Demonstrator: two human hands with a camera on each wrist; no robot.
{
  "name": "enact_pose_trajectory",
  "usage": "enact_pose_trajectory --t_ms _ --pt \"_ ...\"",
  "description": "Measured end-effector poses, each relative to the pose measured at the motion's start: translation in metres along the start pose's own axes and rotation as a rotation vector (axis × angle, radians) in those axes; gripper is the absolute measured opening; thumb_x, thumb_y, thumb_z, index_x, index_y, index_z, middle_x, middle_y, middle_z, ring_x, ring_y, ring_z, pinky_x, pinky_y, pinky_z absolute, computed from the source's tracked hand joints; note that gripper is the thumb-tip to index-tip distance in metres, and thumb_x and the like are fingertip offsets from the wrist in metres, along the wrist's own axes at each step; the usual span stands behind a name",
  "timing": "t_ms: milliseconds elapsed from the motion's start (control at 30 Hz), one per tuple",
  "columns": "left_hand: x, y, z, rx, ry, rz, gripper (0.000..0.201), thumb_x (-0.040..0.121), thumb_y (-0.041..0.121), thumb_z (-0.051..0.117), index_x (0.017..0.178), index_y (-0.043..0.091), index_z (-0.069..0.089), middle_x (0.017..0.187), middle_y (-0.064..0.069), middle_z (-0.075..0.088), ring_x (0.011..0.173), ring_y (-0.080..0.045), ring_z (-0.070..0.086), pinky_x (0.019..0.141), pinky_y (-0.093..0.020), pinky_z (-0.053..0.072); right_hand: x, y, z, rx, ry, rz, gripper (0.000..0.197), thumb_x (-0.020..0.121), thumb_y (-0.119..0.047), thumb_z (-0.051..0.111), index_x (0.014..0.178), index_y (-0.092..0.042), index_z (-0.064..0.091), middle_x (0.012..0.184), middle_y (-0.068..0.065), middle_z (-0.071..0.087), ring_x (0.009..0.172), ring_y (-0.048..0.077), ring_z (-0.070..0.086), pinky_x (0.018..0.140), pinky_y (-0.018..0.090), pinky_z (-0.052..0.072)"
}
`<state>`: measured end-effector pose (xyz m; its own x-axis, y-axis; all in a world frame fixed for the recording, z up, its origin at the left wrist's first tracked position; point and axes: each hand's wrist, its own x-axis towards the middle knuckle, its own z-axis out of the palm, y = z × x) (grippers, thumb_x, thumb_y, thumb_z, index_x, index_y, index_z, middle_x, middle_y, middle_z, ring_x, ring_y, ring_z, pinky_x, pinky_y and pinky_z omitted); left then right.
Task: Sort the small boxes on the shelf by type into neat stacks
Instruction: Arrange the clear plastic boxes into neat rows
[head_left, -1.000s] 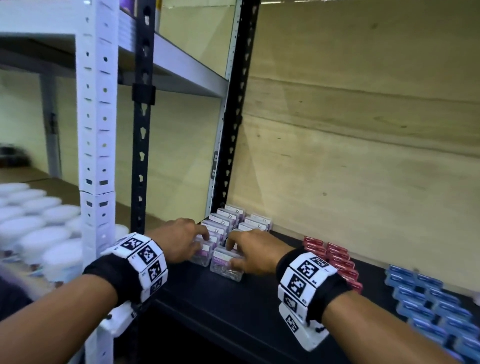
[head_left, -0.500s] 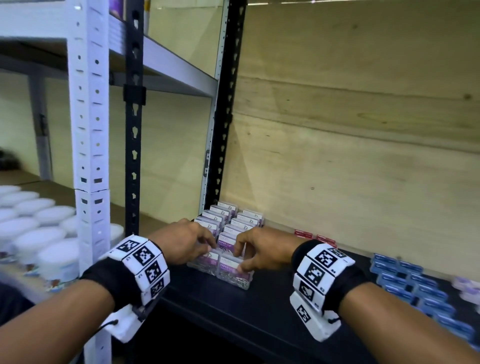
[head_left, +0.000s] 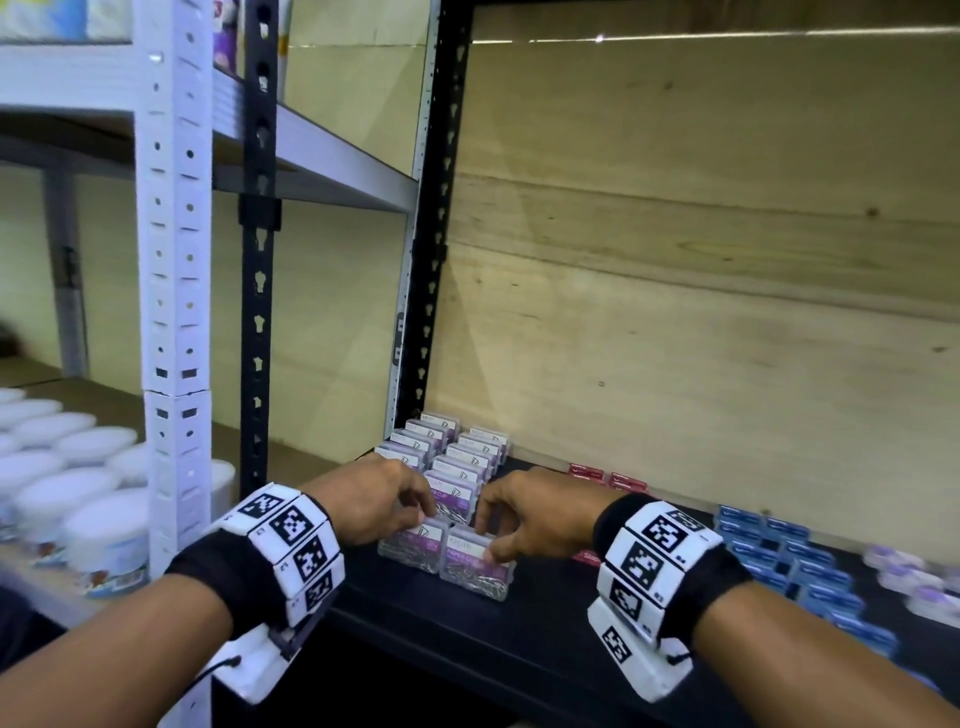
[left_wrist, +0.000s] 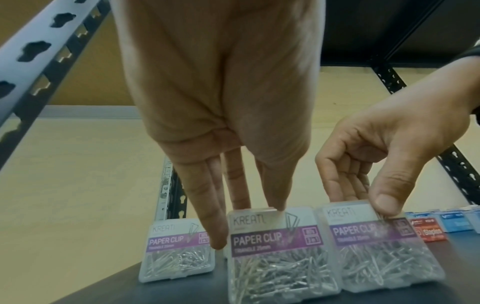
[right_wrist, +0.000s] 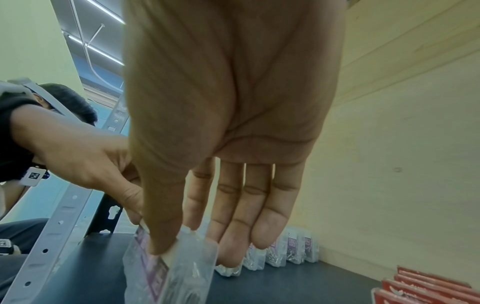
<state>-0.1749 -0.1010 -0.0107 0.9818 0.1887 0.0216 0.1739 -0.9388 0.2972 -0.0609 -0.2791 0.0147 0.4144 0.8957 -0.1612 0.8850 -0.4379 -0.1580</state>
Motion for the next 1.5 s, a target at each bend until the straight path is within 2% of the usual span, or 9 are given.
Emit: enact_pose_trajectory --t_ms 133,367,500,633,933,1100,1200,1367,1500 --pt "-0.001 -0.002 0.001 -0.022 0.009 0.0 0.019 0.096 0.034 0.058 0.113 0.03 0.067 0.114 0.013 0.066 0.099 -0.003 0.059 0.087 -0.021 0.044 -0.002 0.003 0.001 -0.007 0.019 0.006 0.036 0.086 -0.042 0.071 0.116 -0.024 0.062 0.089 -0.015 0.057 0.078 0.003 0.053 0.062 0.018 0.038" --pt "0.003 -0.002 -0.005 0.002 -0.039 0.006 0.019 0.095 0.037 0.06 0.112 0.031 0.067 0.115 0.013 0.066 0.098 -0.002 0.059 0.087 -0.021 0.044 0.004 0.006 0.0 0.043 -0.02 -0.01 0.034 0.086 -0.04 0.072 0.114 -0.024 0.063 0.093 -0.012 0.063 0.077 0.0 0.056 0.063 0.018 0.039" --pt "0.008 -0.009 -0.019 0.052 0.008 -0.024 0.023 0.092 0.047 0.06 0.11 0.036 0.067 0.118 0.013 0.059 0.102 -0.005 0.054 0.094 -0.029 0.045 0.016 0.011 -0.01 0.029 0.045 0.004 0.027 0.088 -0.049 0.066 0.105 -0.028 0.066 0.1 -0.011 0.065 0.091 0.007 0.06 0.077 0.025 0.047" --pt "0.027 -0.027 -0.036 0.131 0.102 -0.075 0.024 0.094 0.046 0.057 0.114 0.036 0.065 0.124 0.009 0.058 0.102 -0.008 0.05 0.092 -0.028 0.042 0.04 0.014 -0.028 -0.009 0.164 -0.002 0.02 0.09 -0.042 0.066 0.104 -0.027 0.066 0.104 -0.006 0.066 0.095 0.012 0.062 0.088 0.032 0.052" --pt "0.076 -0.06 -0.037 0.205 -0.05 -0.17 0.023 0.094 0.043 0.059 0.111 0.03 0.068 0.116 0.01 0.064 0.102 -0.011 0.06 0.092 -0.03 0.049 0.103 0.021 -0.027 -0.053 0.06 -0.051 0.025 0.088 -0.04 0.07 0.109 -0.027 0.064 0.108 -0.004 0.067 0.092 0.015 0.062 0.08 0.03 0.05" --pt "0.095 -0.071 -0.03 0.137 -0.058 -0.186 0.01 0.089 0.044 0.065 0.09 0.034 0.064 0.1 0.014 0.063 0.091 -0.006 0.059 0.079 -0.025 0.045 0.119 0.025 -0.02 -0.063 0.04 -0.094 0.023 0.088 -0.035 0.072 0.109 -0.027 0.067 0.106 -0.004 0.068 0.092 0.015 0.063 0.079 0.029 0.051" --pt "0.099 -0.07 -0.033 0.08 -0.081 -0.189 0.016 0.085 0.046 0.07 0.091 0.032 0.069 0.095 0.019 0.065 0.088 -0.001 0.059 0.08 -0.024 0.047 0.124 0.028 -0.021 -0.044 0.018 -0.094 0.022 0.085 -0.034 0.075 0.105 -0.027 0.07 0.103 -0.005 0.071 0.091 0.013 0.065 0.079 0.028 0.052" --pt "0.099 -0.061 -0.034 0.036 -0.123 -0.18 0.02 0.08 0.049 0.074 0.087 0.03 0.072 0.09 0.02 0.068 0.082 0.002 0.06 0.07 -0.019 0.043 0.122 0.031 -0.024 0.01 -0.039 -0.078 0.017 0.08 -0.035 0.08 0.094 -0.031 0.07 0.093 -0.009 0.073 0.084 0.008 0.068 0.08 0.028 0.053" --pt "0.1 -0.048 -0.034 0.019 -0.164 -0.182 0.024 0.077 0.048 0.077 0.085 0.026 0.073 0.089 0.014 0.071 0.064 0.002 0.058 0.066 -0.018 0.046 0.111 0.032 -0.024 0.061 -0.062 -0.06 0.017 0.079 -0.031 0.081 0.092 -0.026 0.071 0.084 -0.008 0.074 0.08 0.009 0.07 0.082 0.031 0.056"
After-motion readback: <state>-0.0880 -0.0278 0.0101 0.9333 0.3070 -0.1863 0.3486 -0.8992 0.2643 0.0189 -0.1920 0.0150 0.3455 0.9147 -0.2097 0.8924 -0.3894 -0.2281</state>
